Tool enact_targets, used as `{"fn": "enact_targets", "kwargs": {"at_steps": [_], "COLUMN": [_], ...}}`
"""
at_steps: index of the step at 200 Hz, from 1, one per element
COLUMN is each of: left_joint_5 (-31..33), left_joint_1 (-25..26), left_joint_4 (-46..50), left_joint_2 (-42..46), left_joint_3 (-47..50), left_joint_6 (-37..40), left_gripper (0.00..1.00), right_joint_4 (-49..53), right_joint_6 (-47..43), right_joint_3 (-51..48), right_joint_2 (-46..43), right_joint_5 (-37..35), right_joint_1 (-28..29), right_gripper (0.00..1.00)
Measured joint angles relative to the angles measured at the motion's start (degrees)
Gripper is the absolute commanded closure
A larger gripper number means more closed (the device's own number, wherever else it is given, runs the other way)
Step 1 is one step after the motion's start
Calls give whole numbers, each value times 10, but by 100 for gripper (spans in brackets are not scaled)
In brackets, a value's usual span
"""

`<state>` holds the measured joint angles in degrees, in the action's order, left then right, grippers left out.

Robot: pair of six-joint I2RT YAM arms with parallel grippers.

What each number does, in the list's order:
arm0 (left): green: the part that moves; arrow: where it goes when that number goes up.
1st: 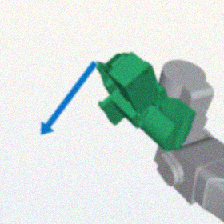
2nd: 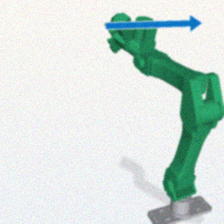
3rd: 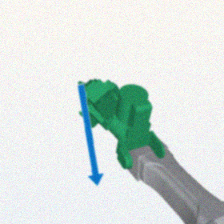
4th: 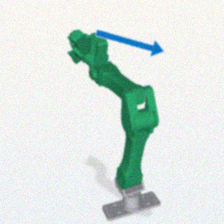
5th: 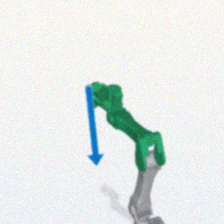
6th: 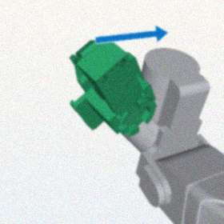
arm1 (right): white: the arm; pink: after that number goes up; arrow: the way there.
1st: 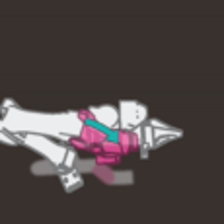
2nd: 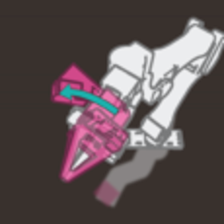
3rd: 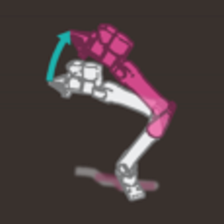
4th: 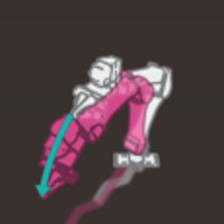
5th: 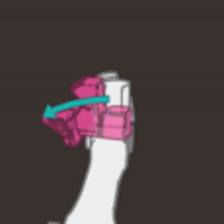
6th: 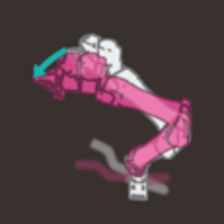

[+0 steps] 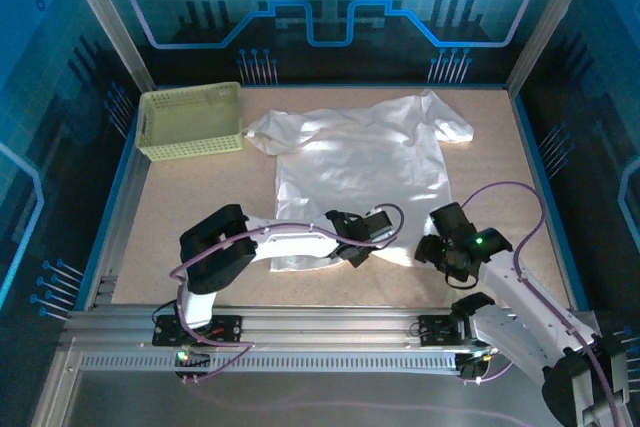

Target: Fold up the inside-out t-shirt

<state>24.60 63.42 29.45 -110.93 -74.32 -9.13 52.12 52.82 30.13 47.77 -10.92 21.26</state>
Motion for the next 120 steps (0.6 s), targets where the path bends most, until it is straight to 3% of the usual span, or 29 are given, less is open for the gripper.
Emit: {"fn": "enact_targets", "kwargs": {"at_steps": [53, 120], "left_joint_5": [-1, -9], "left_joint_1": [-5, -7], "left_joint_4": [-25, -37], "left_joint_2": [0, 8], "left_joint_3": [25, 39], "left_joint_6": [-11, -11], "left_gripper": [59, 59], "right_joint_4": [-6, -90], "right_joint_6": [102, 133], "right_joint_3": [-35, -48], "right_joint_2": [-19, 65], "right_joint_5": [-9, -54], "right_joint_1": [36, 35], "right_gripper": [21, 27]}}
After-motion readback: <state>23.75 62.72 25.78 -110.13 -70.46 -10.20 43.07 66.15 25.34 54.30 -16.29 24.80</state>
